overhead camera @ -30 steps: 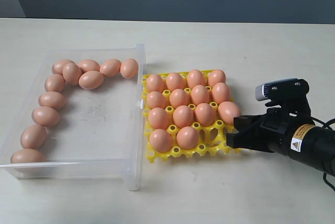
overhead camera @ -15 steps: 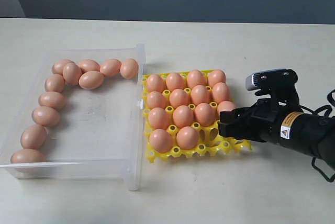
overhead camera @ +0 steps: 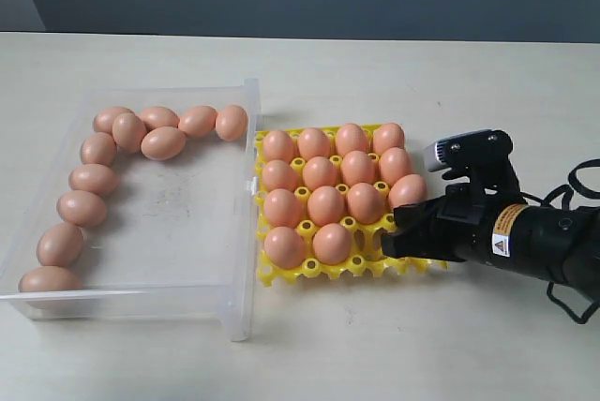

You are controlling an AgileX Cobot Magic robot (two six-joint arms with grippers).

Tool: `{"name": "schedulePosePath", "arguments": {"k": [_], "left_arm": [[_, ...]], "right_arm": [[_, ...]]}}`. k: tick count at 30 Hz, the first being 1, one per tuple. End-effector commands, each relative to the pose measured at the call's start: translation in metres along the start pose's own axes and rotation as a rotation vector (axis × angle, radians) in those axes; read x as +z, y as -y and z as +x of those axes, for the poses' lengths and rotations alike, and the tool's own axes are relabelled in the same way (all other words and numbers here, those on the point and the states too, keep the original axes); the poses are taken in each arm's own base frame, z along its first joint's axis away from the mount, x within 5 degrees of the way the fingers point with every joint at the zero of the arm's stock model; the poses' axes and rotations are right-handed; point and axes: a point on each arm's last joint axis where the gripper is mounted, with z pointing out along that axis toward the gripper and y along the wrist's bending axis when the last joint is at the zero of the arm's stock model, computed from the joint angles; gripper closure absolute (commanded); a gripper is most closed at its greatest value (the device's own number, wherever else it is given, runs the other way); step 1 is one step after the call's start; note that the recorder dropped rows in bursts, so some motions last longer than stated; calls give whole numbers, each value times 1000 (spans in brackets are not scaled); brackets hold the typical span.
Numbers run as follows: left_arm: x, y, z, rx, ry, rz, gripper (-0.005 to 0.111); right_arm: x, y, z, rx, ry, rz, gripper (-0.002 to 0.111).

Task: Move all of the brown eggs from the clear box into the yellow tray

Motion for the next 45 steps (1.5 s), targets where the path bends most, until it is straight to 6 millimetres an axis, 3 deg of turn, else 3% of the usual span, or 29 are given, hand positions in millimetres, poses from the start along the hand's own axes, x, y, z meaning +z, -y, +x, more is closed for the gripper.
{"name": "schedulePosePath", "arguments": {"k": [1,11,13,15,18,21,24,29,35,39,42,43,45], "left_arm": [[0,0,0,-2,11,1,106],[0,0,0,-2,11,1,106],[0,0,0,-2,11,1,106],[0,0,0,-2,11,1,106],[0,0,0,-2,11,1,106],[0,0,0,-2,11,1,106],[0,0,0,-2,11,1,106],[0,0,0,-2,11,1,106],[0,0,0,-2,11,1,106],[0,0,0,-2,11,1,106],[0,0,0,-2,11,1,106],[0,0,0,-2,11,1,106],[0,0,0,-2,11,1,106]], "right_arm": [[-5,-3,-9,-23,49,-19,109],[-41,-12,-37,-68,182,-9,109],[-51,-17,-46,-31,252,-37,109],[-54,-31,-55,-110,300,-125,109],[-34,-56,-79,-194,188,-170,109],[-14,-80,-110,-247,191,-182,109],[4,-99,-128,-297,193,-192,109],[54,-119,-140,-369,100,-121,109],[118,-140,-140,-389,58,-123,108],[145,-167,-141,-443,82,-165,87],[164,-183,-141,-499,88,-160,57],[172,-188,-142,-506,81,-139,52],[181,-196,-144,-526,74,-100,51]]}}
